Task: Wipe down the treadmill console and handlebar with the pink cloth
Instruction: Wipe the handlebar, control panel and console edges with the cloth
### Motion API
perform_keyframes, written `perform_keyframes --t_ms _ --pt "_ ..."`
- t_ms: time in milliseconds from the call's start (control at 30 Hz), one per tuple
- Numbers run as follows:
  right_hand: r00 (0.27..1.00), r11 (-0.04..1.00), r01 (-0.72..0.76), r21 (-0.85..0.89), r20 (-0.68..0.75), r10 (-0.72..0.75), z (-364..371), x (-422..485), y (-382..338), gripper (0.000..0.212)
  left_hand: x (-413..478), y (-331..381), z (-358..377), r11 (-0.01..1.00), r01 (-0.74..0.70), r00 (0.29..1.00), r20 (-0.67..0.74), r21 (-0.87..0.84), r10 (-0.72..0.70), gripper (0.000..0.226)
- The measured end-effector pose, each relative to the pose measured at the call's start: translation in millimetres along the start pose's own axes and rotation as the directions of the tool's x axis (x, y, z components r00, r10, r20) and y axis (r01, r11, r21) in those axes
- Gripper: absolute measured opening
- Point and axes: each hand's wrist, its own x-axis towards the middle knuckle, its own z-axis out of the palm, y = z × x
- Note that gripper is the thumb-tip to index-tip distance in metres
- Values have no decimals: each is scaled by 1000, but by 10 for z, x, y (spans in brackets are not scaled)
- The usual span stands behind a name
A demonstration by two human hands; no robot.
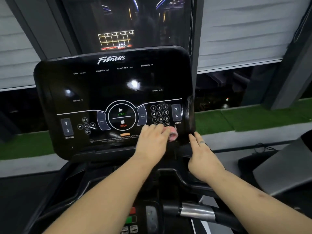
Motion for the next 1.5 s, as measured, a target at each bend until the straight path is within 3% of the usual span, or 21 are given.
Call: perform_keyframes --t_ms 167,633,867,1000,1067,1133,1200,1233,1333,1433,1500 --pt "999 1000 0 4 -44 1 28 33 -40 88 -482 -638 29 998 47 999 4 44 -47 45" --pt "982 980 172 -97 -68 -179 189 -4 -362 78 -1043 -1399 -168 961 183 977 68 206 -200 46" --pt "975 960 199 -198 -61 -215 319 -31 -621 75 -1244 -1665 -176 939 257 960 52 228 -276 41" --pt "980 950 173 -259 -53 -193 363 -37 -643 76 -1225 -1707 -235 944 291 952 49 152 -302 29" --pt "982 948 166 -273 -48 -185 367 -37 -650 76 -1203 -1781 -371 891 452 892 -1 37 -453 23" --pt "983 949 158 -274 -46 -176 375 -31 -665 77 -1221 -1885 -595 735 647 743 -47 -202 -667 19" --pt "985 952 145 -268 -47 -163 390 -18 -678 76 -1333 -1967 -728 554 724 596 -33 -411 -802 14" --pt "986 955 138 -263 -51 -156 411 -10 -684 75 -1403 -1970 -762 520 726 575 -17 -450 -818 16" --pt "986 954 118 -277 -79 -145 477 22 -725 73 -1573 -1872 -671 589 675 664 18 -445 -748 26" --pt "984 945 108 -309 -103 -146 534 53 -746 71 -1672 -1724 -413 775 563 815 38 -286 -578 13" --pt "979 934 120 -336 -119 -168 551 69 -728 72 -1669 -1639 -282 872 464 884 20 -155 -467 24"
